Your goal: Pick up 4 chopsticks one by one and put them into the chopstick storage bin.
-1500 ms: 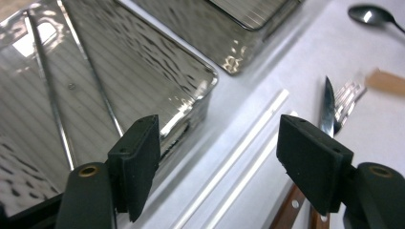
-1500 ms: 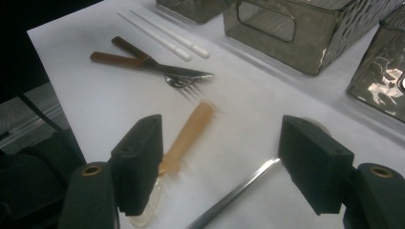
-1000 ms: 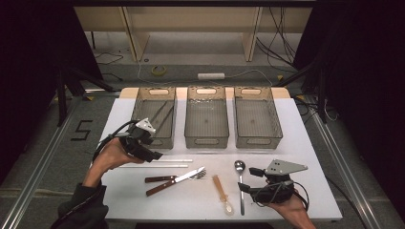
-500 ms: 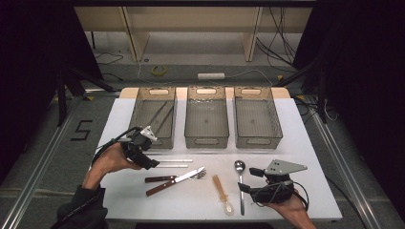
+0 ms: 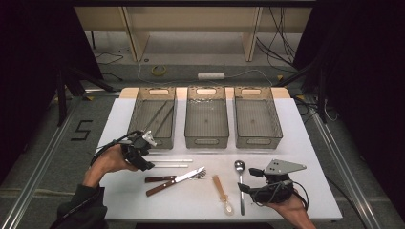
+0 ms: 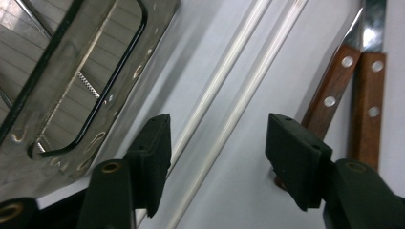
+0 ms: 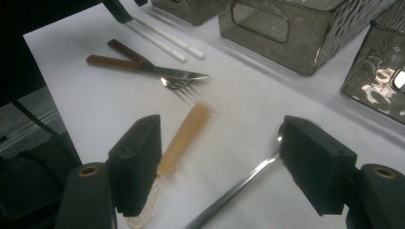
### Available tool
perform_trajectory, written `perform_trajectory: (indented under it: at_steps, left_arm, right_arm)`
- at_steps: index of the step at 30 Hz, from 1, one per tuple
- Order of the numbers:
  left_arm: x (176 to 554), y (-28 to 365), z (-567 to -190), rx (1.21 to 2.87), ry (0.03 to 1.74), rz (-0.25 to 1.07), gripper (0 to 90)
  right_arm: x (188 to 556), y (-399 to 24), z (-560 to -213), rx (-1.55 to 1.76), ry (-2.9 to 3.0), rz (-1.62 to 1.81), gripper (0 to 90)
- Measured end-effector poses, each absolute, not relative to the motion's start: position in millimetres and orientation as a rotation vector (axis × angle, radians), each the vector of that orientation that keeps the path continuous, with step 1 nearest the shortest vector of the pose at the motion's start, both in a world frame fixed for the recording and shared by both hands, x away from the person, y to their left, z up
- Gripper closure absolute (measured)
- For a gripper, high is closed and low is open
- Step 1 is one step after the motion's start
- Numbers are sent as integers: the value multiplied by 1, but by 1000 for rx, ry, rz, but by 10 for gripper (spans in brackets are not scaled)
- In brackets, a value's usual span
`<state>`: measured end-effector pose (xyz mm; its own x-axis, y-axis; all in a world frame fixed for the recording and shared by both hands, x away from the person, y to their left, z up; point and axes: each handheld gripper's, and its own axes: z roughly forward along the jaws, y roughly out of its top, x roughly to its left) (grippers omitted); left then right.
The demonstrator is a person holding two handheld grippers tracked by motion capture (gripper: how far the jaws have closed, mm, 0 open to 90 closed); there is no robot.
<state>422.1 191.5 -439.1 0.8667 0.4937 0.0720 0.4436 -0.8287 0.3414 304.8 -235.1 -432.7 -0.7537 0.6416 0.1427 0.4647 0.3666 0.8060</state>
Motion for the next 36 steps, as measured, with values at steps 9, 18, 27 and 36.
perform_trajectory:
  at_steps: [9,18,27,36]
  left_arm:
    - [423,190,-449,2784,677,187,561]
    - [424,187,-455,2828,654,169,665]
    - [427,186,-460,2893,620,172,714]
    - [425,184,-461,2905,587,160,772]
  right_arm:
    - [305,-235,-433,999,2431,1338,319]
    - [305,-235,-433,999,2432,1344,321]
    - [306,-235,-433,996,2433,1344,324]
    - [306,-234,-433,992,2437,1343,327]
